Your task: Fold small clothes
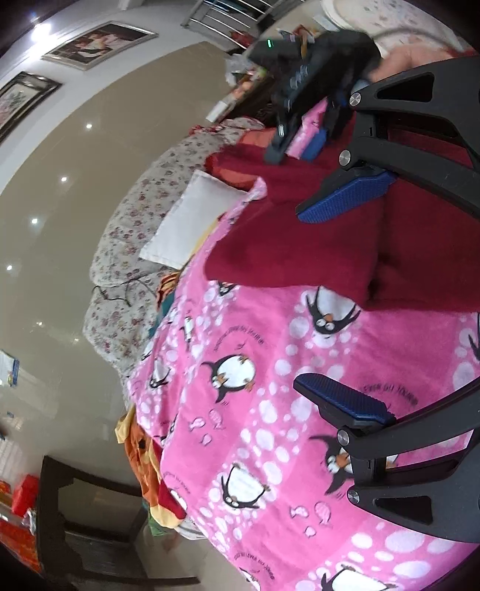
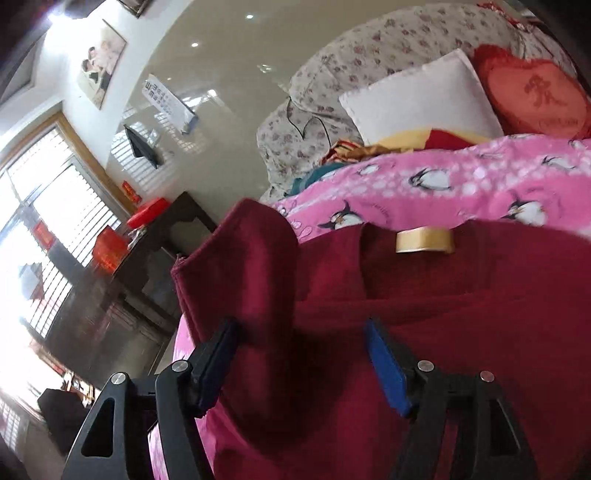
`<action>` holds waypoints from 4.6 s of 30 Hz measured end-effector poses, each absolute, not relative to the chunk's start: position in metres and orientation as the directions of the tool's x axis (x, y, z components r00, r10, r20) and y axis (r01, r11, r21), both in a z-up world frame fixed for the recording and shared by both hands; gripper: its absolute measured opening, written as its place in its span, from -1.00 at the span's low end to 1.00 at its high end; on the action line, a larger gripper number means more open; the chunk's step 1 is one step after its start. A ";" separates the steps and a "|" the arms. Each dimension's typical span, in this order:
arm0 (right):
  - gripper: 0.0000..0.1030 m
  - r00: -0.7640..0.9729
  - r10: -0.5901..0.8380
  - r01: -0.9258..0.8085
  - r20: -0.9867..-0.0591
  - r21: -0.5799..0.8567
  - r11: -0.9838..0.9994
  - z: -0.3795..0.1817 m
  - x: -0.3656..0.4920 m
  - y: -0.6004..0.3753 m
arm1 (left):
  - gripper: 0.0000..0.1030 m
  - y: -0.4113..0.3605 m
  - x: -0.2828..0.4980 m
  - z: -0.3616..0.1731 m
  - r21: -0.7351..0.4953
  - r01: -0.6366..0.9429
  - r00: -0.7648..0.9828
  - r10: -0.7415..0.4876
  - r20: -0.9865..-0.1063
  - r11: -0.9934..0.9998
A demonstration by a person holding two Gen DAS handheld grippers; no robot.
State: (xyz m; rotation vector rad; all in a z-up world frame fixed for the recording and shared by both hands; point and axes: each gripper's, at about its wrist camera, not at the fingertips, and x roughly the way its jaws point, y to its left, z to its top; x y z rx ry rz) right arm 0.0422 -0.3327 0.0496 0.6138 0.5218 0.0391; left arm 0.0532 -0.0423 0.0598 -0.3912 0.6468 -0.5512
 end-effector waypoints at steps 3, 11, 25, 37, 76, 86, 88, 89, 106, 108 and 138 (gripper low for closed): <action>0.32 0.816 0.326 -0.071 -0.477 0.477 0.876 0.055 0.053 -0.289 | 0.63 -0.029 0.058 0.059 -0.549 0.336 0.666 -0.605 -0.436 0.765; 0.32 0.855 0.222 0.013 -0.469 0.446 0.895 0.063 -0.026 -0.326 | 0.63 -0.026 0.066 0.054 -0.610 0.317 0.642 -0.638 -0.426 0.726; 0.25 0.787 -0.255 0.480 -0.562 0.299 0.825 0.049 -0.129 -0.468 | 0.35 -0.071 0.090 0.033 -0.604 0.345 0.576 -0.670 -0.468 0.719; -1.00 0.758 -0.330 0.488 -0.563 0.153 0.860 0.059 -0.119 -0.488 | -0.37 -0.117 0.058 0.070 -0.446 0.468 0.588 -0.646 -0.487 0.763; -0.12 0.742 -0.027 0.301 -0.670 0.296 0.907 0.014 -0.231 -0.402 | 0.10 -0.061 -0.045 0.046 -0.394 0.379 0.486 -0.542 -0.685 0.837; -0.85 0.715 -0.093 0.318 -0.693 0.204 0.926 -0.016 -0.236 -0.396 | 0.11 -0.033 -0.109 0.014 -0.375 0.360 0.419 -0.507 -0.753 0.854; -0.84 0.737 -0.058 0.313 -0.673 0.264 0.912 -0.012 -0.246 -0.396 | 0.11 -0.031 -0.120 0.014 -0.370 0.366 0.424 -0.507 -0.751 0.854; -0.83 0.759 -0.036 0.304 -0.650 0.305 0.903 -0.008 -0.256 -0.395 | 0.11 -0.029 -0.124 0.014 -0.373 0.371 0.418 -0.512 -0.750 0.850; 0.07 0.735 0.302 0.098 -0.607 0.535 0.839 -0.046 -0.382 -0.312 | 0.38 -0.006 -0.171 0.007 -0.499 0.371 0.324 -0.612 -0.721 0.783; 0.08 0.735 0.332 0.066 -0.591 0.550 0.833 -0.049 -0.367 -0.305 | 0.38 -0.004 -0.170 0.007 -0.511 0.359 0.314 -0.617 -0.722 0.781; -0.83 0.762 0.305 0.080 -0.572 0.550 0.831 -0.061 -0.361 -0.321 | -0.73 -0.014 -0.198 -0.002 -0.492 0.472 0.196 -0.631 -0.751 0.732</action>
